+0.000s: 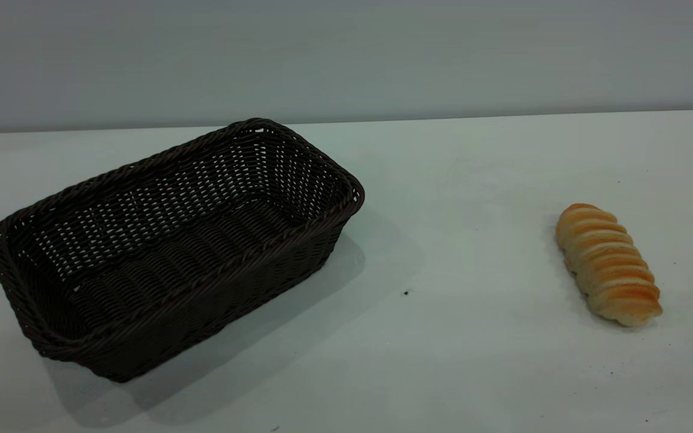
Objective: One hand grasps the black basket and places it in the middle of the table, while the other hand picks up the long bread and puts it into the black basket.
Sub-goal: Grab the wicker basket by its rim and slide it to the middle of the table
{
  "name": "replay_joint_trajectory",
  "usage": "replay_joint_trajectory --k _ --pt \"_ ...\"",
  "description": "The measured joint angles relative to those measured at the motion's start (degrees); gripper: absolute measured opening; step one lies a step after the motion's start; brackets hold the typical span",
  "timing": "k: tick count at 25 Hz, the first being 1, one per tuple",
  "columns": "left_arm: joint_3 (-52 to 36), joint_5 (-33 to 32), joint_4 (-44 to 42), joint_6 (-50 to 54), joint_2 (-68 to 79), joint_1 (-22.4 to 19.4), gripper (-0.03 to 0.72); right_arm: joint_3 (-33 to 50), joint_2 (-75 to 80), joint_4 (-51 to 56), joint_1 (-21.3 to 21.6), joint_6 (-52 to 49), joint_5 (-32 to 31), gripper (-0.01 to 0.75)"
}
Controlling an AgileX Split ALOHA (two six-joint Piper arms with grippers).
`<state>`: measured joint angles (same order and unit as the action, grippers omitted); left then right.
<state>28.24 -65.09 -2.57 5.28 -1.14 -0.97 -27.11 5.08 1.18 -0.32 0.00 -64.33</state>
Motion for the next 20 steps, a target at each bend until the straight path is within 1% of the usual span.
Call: replay_joint_trajectory --k 13,15,18,20 --pt "0.0 0.0 0.0 0.0 0.0 0.1 0.586 0.0 0.0 0.0 0.0 0.0 0.0 0.239" --pt "0.0 0.0 0.0 0.0 0.0 1.0 0.586 0.0 0.0 0.0 0.0 0.0 0.0 0.239" --pt "0.0 0.0 0.0 0.0 0.0 3.5 0.586 0.0 0.0 0.0 0.0 0.0 0.0 0.239" --pt "0.0 0.0 0.0 0.0 0.0 5.2 0.586 0.0 0.0 0.0 -0.7 0.0 0.0 0.239"
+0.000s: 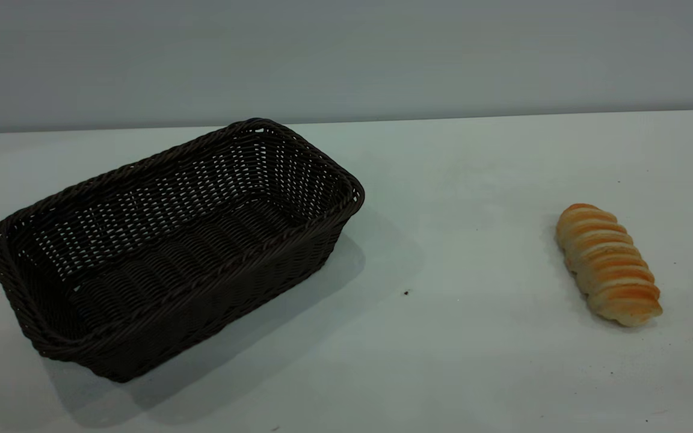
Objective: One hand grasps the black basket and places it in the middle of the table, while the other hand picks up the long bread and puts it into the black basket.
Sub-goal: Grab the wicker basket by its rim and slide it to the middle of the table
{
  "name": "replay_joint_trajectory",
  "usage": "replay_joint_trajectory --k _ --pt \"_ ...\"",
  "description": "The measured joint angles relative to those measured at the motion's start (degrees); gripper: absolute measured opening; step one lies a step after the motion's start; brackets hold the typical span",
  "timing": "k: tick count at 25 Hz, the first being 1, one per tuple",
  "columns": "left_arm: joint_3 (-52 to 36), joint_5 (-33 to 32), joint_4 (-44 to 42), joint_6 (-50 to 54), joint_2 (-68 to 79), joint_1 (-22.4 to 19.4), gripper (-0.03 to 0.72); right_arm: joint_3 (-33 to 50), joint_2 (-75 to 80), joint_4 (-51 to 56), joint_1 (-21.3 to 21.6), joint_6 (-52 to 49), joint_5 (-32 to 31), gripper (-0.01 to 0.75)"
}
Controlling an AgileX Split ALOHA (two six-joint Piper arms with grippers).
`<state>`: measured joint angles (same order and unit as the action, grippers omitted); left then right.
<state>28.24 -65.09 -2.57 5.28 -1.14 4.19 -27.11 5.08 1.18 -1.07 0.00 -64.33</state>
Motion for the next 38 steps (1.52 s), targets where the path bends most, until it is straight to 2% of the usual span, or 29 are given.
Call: replay_joint_trajectory --k 6,11,16,20,22,26,28,31,35,38 --pt "0.0 0.0 0.0 0.0 0.0 4.0 0.586 0.0 0.0 0.2 -3.7 0.0 0.0 0.239" --pt "0.0 0.0 0.0 0.0 0.0 4.4 0.586 0.0 0.0 0.4 -7.6 0.0 0.0 0.239" --pt "0.0 0.0 0.0 0.6 0.0 4.4 0.586 0.0 0.0 1.3 -8.1 -0.7 0.0 0.239" --pt "0.0 0.0 -0.2 5.7 2.7 4.4 0.572 -0.4 0.0 0.6 -8.1 -1.4 0.5 0.239" --pt "0.0 0.0 -0.9 7.7 6.6 4.4 0.555 -1.0 0.0 -2.2 -8.1 -1.9 3.1 0.239" --pt "0.1 0.2 -3.1 9.6 16.8 4.4 0.511 -1.4 1.6 -7.5 -8.1 -2.6 13.0 0.239" --pt "0.3 2.7 -4.5 10.9 21.6 4.4 0.494 -1.5 5.6 -8.7 -8.1 -2.6 17.2 0.239" --pt "0.4 11.4 -5.2 13.5 27.9 4.4 0.483 -1.5 14.3 -9.7 -8.1 -2.6 21.3 0.239" --pt "0.4 22.7 -5.4 15.2 35.3 4.4 0.48 -1.5 26.8 -9.5 -8.1 -2.1 24.9 0.251" --pt "0.4 28.2 -5.4 16.4 40.8 4.4 0.48 -1.5 33.7 -5.5 -9.1 0.9 26.2 0.285"
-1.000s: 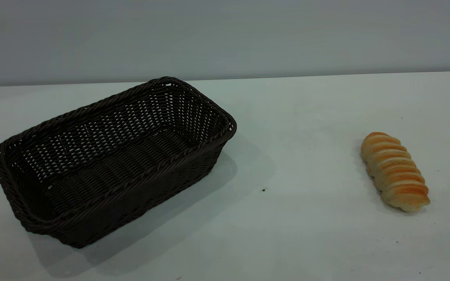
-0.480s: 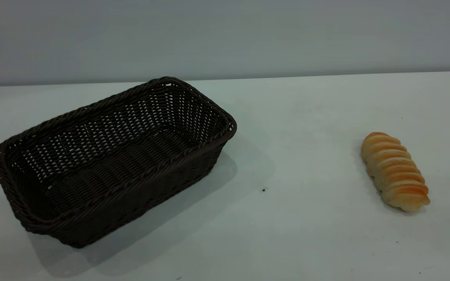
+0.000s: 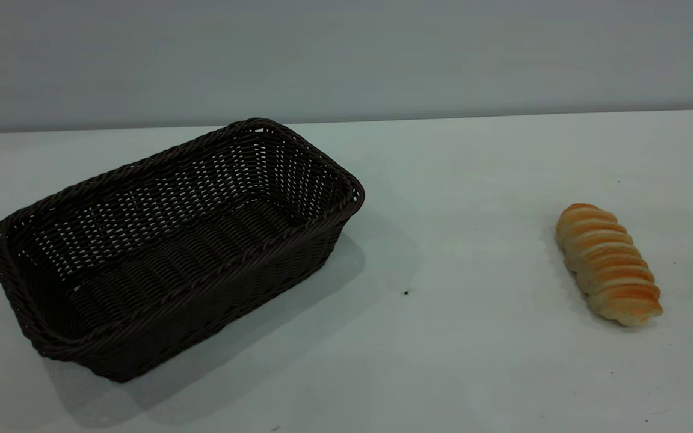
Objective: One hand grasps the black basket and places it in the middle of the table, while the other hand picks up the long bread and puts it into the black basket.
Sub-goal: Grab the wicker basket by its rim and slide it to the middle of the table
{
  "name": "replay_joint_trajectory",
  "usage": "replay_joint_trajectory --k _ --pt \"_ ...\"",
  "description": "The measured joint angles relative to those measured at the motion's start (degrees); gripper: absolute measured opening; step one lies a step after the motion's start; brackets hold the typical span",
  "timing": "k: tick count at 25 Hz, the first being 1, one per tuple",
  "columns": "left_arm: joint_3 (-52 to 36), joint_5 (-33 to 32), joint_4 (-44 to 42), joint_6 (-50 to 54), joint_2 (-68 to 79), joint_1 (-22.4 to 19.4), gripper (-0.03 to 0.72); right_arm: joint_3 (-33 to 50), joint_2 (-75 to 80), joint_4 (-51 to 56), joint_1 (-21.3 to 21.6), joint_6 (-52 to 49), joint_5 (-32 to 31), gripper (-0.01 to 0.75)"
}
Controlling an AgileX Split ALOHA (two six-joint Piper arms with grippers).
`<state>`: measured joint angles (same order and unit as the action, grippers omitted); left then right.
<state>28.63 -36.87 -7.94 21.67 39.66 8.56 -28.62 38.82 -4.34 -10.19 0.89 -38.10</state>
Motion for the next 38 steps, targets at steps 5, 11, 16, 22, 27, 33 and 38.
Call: replay_joint_trajectory --k 5,11,16,22,27,33,38 --pt "0.1 5.2 -0.2 2.3 12.6 0.0 0.48 0.0 6.7 5.0 -1.8 5.0 3.5 0.355" --pt "0.4 14.1 -0.2 7.4 27.8 0.0 0.48 0.0 7.3 8.3 -1.9 5.6 4.2 0.385" --pt "0.5 20.3 -0.2 10.9 39.3 0.0 0.48 0.0 7.3 10.3 -1.9 5.9 4.2 0.386" --pt "4.7 23.0 -0.2 12.6 49.5 0.0 0.48 0.0 7.3 12.0 -1.9 6.7 4.1 0.386" --pt "9.5 23.5 -0.2 14.6 55.0 0.0 0.48 0.0 7.3 13.0 -1.9 7.3 4.1 0.387" --pt "14.6 19.0 -0.2 15.0 60.4 0.0 0.48 0.0 7.3 13.0 -1.9 7.5 4.0 0.387" --pt "15.7 18.5 -0.2 15.0 62.8 0.0 0.48 0.0 7.3 13.0 -1.9 7.5 4.0 0.387"
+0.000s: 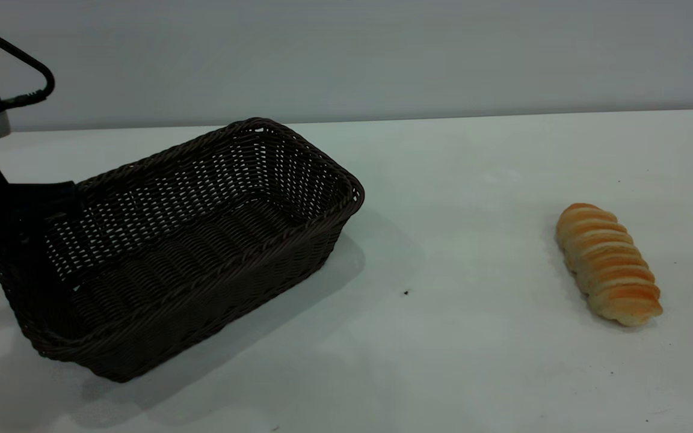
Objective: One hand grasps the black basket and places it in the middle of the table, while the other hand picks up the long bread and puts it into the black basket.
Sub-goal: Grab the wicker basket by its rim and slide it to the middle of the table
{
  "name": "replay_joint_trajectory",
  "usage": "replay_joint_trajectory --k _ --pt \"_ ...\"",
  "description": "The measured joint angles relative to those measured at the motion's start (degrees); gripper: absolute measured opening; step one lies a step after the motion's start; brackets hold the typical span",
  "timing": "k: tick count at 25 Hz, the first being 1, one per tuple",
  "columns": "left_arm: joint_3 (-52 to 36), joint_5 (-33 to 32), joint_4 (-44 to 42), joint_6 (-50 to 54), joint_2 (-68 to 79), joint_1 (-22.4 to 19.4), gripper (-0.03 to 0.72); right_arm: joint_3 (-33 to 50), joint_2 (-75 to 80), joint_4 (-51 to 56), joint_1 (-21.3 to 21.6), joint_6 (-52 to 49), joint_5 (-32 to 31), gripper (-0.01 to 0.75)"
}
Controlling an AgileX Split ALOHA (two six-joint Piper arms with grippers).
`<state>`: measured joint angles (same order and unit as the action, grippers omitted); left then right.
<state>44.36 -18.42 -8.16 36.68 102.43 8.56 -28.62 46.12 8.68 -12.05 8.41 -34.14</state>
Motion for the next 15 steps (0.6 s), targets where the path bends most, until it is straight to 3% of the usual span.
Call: replay_joint_trajectory --k 11,13,15 --pt "3.0 4.9 3.5 0.2 8.7 0.0 0.473 0.0 0.0 0.0 0.0 0.0 0.0 0.387" --pt "3.9 5.0 3.5 0.1 10.1 0.0 0.434 0.0 0.0 0.1 0.0 0.0 0.0 0.387" --pt "4.2 5.1 3.6 -0.9 10.3 0.0 0.344 0.0 0.0 0.1 0.0 0.0 0.0 0.387"
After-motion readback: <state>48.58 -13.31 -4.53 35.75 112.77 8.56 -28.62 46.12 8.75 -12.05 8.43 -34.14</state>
